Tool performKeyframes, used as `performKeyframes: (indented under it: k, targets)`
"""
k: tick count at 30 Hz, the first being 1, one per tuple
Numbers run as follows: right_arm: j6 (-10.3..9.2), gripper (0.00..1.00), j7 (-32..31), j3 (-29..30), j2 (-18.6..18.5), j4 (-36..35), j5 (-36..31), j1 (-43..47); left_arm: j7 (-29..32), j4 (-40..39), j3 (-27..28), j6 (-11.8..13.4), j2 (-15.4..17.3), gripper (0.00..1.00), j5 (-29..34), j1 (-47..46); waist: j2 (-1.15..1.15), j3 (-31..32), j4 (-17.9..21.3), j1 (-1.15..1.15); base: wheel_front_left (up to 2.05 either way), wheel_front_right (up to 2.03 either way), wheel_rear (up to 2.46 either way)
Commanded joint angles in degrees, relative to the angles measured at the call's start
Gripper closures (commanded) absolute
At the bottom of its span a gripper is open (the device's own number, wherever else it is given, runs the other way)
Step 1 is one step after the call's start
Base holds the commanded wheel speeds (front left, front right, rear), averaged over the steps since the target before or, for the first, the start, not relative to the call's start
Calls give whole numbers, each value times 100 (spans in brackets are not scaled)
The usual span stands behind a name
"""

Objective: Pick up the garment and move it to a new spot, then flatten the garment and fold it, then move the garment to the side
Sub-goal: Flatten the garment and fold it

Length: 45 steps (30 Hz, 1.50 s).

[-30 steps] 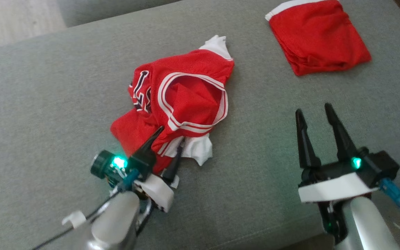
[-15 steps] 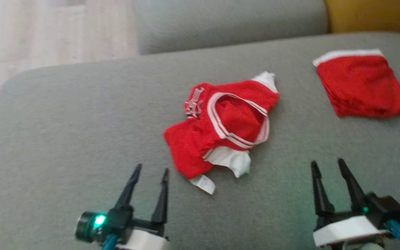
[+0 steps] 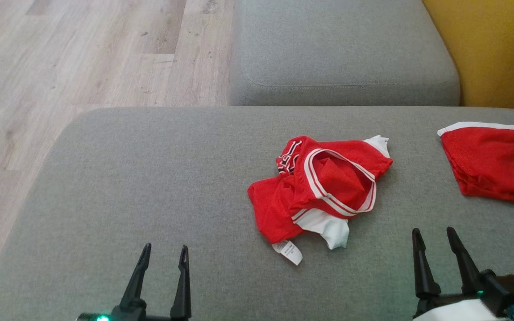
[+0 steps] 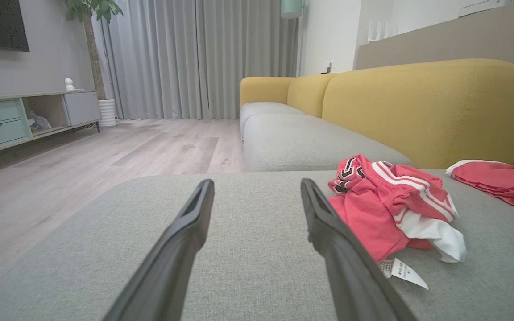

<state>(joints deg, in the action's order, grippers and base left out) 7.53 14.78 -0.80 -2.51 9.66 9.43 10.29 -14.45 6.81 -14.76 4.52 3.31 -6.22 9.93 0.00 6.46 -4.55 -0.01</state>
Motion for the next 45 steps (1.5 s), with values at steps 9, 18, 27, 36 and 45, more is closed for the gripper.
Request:
performKeyframes:
  k: [9,18,27,36,45]
  targets:
    - [-4,0,22,-82,-37,-195,6,-151,-54,-231,233,-53,-41,0,125,-217,0,-1,-33,1,0,0,0]
    - [-4,0,22,7,-37,-166,5,-140,-54,-199,194,-63,-42,0,119,-220,0,44,-54,1,0,0,0]
    - [-4,0,22,-39,-37,-127,37,-137,-54,-243,196,-76,-43,0,164,-256,0,31,-51,1,0,0,0]
    - [-4,0,22,-165,-37,-110,53,36,-54,-346,299,-98,-43,0,305,-298,0,-4,47,1,0,0,0]
    - [-4,0,22,-298,-37,-120,25,22,-55,-129,177,-263,-43,0,386,-605,0,-206,305,1,0,0,0]
